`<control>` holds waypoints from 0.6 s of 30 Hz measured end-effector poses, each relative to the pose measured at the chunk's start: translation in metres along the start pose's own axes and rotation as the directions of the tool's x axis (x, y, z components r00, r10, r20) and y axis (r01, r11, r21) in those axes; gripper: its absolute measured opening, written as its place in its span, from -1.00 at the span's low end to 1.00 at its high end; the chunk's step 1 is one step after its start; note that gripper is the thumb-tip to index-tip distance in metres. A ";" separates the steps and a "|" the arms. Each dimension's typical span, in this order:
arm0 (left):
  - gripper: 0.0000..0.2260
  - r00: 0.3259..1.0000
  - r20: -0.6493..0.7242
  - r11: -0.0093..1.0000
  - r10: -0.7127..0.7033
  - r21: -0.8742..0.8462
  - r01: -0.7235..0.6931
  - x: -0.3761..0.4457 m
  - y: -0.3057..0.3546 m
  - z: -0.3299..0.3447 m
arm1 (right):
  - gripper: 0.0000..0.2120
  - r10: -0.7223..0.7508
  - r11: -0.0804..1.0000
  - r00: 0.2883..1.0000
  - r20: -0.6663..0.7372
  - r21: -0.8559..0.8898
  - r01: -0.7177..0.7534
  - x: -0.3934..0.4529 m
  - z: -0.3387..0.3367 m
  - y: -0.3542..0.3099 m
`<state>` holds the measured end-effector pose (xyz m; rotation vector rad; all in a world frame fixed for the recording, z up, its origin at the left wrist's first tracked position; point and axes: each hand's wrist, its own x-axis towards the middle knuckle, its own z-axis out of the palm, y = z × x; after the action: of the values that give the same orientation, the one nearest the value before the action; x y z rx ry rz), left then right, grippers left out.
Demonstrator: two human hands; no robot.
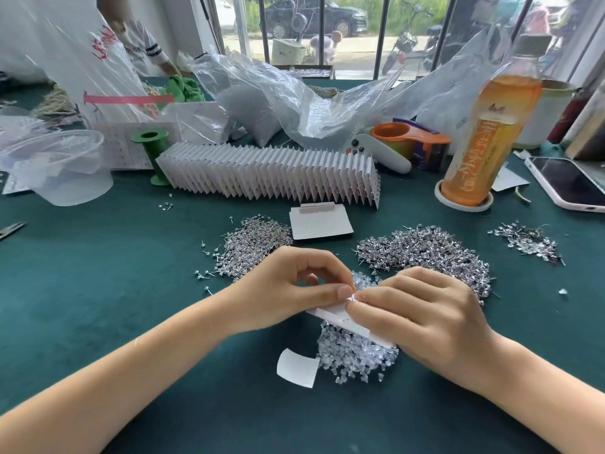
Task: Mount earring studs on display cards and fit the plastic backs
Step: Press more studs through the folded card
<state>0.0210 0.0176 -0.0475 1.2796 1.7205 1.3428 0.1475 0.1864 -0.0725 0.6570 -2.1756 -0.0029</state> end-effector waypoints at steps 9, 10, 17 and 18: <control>-0.89 1.000 0.005 1.000 -0.025 0.018 0.025 -0.001 0.001 0.000 | -0.75 -0.032 0.998 0.999 -0.026 -0.057 0.030 0.003 -0.002 -0.003; -0.90 0.999 0.010 0.999 -0.033 0.014 0.033 -0.001 0.002 0.000 | -0.76 -0.035 0.998 0.999 -0.028 -0.060 0.033 0.003 -0.002 -0.004; -0.91 0.995 0.051 0.996 -0.089 0.018 0.089 -0.002 0.007 -0.002 | -0.76 -0.070 0.992 0.997 -0.030 -0.111 0.066 0.002 -0.002 -0.007; -0.91 0.994 0.059 0.996 -0.090 0.030 0.088 -0.003 0.008 -0.002 | -0.77 -0.078 0.990 0.996 -0.032 -0.120 0.073 0.003 -0.002 -0.008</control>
<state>0.0226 0.0146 -0.0395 1.2313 1.7391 1.2214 0.1509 0.1791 -0.0713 0.6655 -2.0962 -0.1581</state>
